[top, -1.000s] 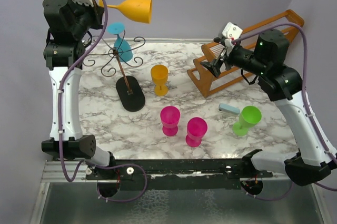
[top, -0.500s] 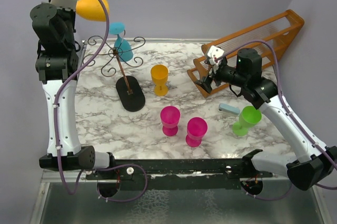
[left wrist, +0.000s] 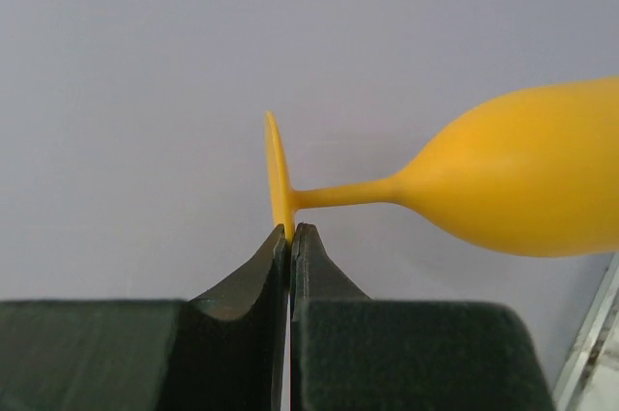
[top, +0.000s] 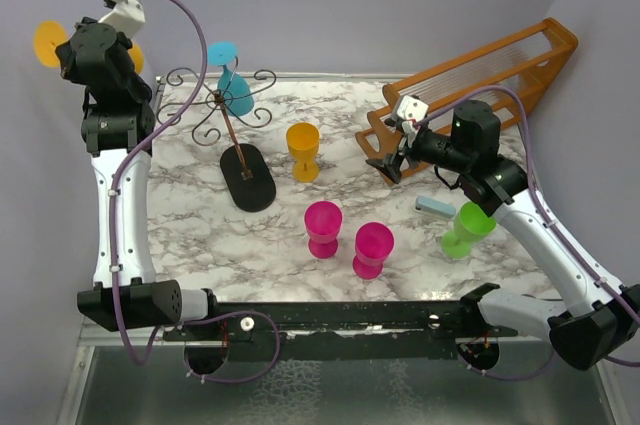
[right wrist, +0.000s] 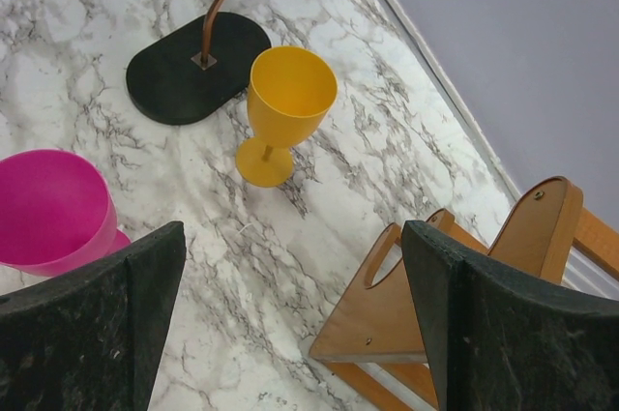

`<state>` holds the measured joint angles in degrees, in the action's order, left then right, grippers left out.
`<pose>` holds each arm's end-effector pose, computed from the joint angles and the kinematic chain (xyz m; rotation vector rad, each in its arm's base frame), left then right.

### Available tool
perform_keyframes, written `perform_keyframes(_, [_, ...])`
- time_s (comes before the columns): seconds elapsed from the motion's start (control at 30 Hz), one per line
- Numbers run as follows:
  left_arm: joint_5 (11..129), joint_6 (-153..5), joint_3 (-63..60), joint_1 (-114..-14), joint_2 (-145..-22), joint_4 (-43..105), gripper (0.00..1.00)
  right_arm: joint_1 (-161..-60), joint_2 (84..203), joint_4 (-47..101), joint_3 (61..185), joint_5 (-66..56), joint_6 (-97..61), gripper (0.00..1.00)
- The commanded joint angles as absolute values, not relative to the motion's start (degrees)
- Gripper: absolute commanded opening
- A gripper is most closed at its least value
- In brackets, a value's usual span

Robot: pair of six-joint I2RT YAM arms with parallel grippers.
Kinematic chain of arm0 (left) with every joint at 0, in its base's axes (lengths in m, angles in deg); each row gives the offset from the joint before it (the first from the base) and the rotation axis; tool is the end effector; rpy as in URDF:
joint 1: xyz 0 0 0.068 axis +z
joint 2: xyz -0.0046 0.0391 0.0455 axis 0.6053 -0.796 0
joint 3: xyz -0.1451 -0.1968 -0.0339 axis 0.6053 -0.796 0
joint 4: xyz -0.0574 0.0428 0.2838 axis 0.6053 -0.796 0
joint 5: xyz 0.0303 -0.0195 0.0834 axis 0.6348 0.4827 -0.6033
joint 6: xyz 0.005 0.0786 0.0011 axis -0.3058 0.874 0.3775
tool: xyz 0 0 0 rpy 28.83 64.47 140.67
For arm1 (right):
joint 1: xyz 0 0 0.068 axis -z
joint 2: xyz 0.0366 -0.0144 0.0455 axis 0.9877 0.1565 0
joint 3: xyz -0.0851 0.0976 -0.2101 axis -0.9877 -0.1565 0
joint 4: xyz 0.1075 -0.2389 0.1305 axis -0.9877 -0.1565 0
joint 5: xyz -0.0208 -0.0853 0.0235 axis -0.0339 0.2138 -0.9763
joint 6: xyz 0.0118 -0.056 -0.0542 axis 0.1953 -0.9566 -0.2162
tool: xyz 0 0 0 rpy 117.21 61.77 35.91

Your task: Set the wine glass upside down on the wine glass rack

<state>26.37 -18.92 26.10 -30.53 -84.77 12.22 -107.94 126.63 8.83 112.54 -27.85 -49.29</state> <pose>0.3184 0.0770 0.5230 -0.0363 1.5896 1.1425 0.2696 0.1753 0.3515 -1.1207 1.4973 0.5277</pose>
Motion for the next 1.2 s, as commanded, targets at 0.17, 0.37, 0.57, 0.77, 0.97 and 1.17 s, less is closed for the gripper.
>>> perform_keyframes(0.17, [25.88,-5.16,12.87,-30.18,-82.44,13.21,0.00,-107.80,127.45,11.12,111.33,-28.93,-49.42,0.91])
perform_keyframes(0.37, [39.81,-10.27,15.10,-30.17,-81.82,1.36,0.00,-107.80,127.77,11.36,110.96,-28.21,-49.69,0.91])
perform_keyframes(0.57, [49.67,-9.86,18.54,-30.25,-81.76,-6.46,0.00,-107.76,127.73,11.63,110.59,-27.87,-50.02,0.91])
perform_keyframes(0.77, [55.89,-8.08,22.39,-30.50,-82.34,-10.13,0.00,-107.80,127.51,11.54,110.52,-27.96,-50.26,0.91])
perform_keyframes(0.97, [63.99,-3.10,25.27,-31.45,-83.29,-15.58,0.00,-107.80,127.29,11.62,110.41,-27.75,-50.43,0.91])
perform_keyframes(1.17, [64.07,1.72,27.03,-34.16,-84.93,-18.15,0.00,-107.74,127.44,11.84,110.16,-27.57,-50.56,0.91])
